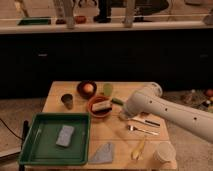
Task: Place eraser in table surface
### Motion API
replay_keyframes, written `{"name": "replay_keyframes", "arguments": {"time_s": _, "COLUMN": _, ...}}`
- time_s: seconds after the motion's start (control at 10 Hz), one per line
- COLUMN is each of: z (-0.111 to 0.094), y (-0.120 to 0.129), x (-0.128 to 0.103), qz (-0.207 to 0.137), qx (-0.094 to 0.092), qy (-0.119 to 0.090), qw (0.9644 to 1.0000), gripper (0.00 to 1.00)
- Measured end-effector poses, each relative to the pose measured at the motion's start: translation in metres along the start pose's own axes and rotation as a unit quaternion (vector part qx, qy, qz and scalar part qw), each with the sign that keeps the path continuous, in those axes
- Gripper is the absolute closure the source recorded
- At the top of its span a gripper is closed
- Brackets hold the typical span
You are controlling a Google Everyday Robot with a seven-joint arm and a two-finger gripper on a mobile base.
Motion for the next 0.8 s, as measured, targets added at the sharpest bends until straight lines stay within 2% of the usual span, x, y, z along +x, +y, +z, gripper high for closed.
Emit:
{"name": "replay_keyframes", "arguments": {"time_s": 0.1, "z": 0.001, "y": 0.002, "x": -0.005, "qz": -0.003, "qx": -0.001, "qy": -0.004, "qw": 1.0, "gripper": 0.55}}
{"name": "replay_keyframes", "arguments": {"time_s": 0.2, "z": 0.002, "y": 0.002, "x": -0.012, "qz": -0.02, "qx": -0.002, "qy": -0.013, "qw": 0.9997, "gripper": 0.42}}
{"name": "replay_keyframes", "arguments": {"time_s": 0.3, "z": 0.0, "y": 0.0, "x": -0.013, "qz": -0.051, "qx": -0.002, "qy": -0.023, "qw": 0.9984, "gripper": 0.3}}
{"name": "replay_keyframes", "arguments": {"time_s": 0.4, "z": -0.002, "y": -0.002, "x": -0.013, "qz": -0.067, "qx": -0.001, "qy": -0.027, "qw": 0.9974, "gripper": 0.24}}
{"name": "replay_keyframes", "arguments": {"time_s": 0.6, "z": -0.003, "y": 0.003, "x": -0.025, "qz": -0.117, "qx": -0.004, "qy": -0.036, "qw": 0.9925, "gripper": 0.2}}
{"name": "replay_keyframes", "arguments": {"time_s": 0.8, "z": -0.001, "y": 0.007, "x": -0.034, "qz": -0.151, "qx": -0.009, "qy": -0.03, "qw": 0.988, "gripper": 0.2}}
